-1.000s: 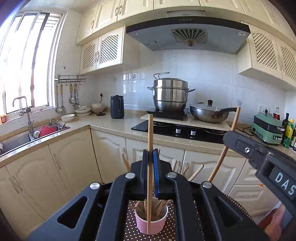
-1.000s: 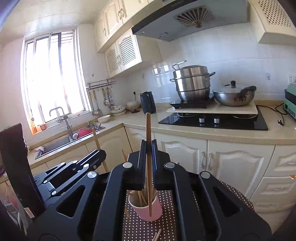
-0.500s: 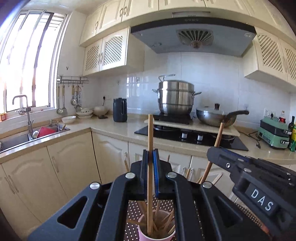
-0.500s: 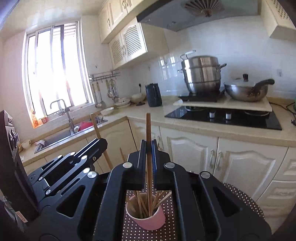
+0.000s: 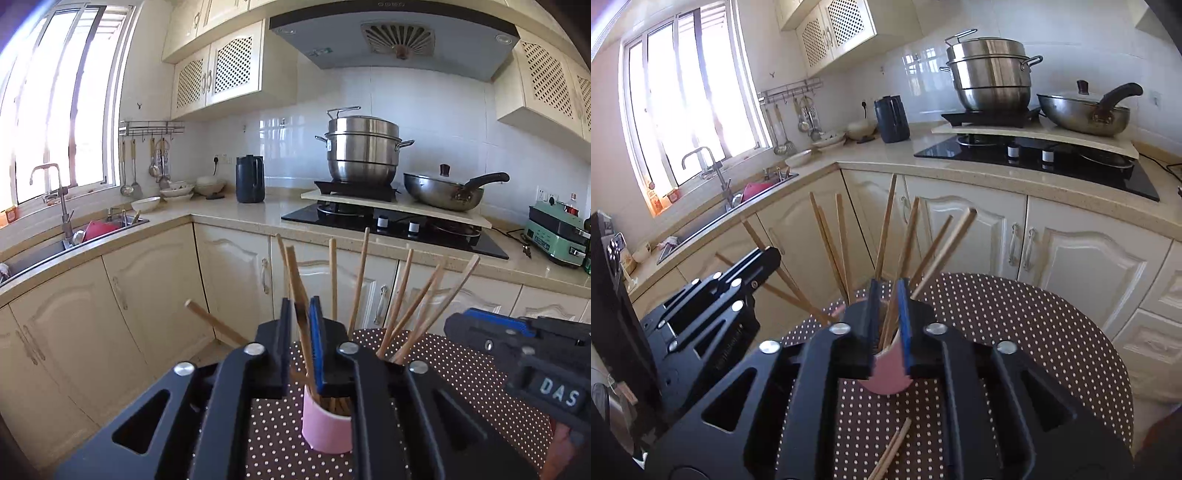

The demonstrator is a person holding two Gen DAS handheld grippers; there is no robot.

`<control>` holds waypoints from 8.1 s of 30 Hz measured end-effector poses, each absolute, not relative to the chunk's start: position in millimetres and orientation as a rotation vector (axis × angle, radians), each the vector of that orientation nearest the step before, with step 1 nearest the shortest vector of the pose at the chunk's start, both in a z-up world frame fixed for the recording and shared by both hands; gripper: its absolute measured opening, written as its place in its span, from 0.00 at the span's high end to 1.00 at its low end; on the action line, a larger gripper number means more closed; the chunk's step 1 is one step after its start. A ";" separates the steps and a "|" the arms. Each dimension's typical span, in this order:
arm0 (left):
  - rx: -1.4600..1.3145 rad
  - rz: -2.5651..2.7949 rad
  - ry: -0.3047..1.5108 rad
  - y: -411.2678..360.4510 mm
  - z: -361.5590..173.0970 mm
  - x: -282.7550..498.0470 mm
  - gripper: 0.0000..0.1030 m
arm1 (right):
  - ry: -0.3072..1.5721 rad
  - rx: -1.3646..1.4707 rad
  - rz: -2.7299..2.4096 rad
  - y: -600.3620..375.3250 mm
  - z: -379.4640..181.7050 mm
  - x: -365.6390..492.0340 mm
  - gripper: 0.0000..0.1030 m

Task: Organize utensils

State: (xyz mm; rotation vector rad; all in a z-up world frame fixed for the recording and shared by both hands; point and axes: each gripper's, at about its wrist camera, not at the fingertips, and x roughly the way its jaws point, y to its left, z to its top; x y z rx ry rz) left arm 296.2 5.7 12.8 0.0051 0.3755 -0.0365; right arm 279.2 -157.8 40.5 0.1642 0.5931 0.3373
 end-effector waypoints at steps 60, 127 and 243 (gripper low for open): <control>-0.081 -0.230 0.851 38.2 -150.7 203.0 0.55 | 0.992 0.008 0.074 -125.7 -130.4 206.4 0.09; -0.059 -0.211 0.890 -24.3 -147.9 232.9 0.94 | 0.896 0.066 0.209 -157.9 -120.4 202.0 0.50; -0.050 -0.106 0.242 13.5 32.1 240.7 0.50 | 0.356 0.082 0.282 -142.2 37.5 234.6 0.25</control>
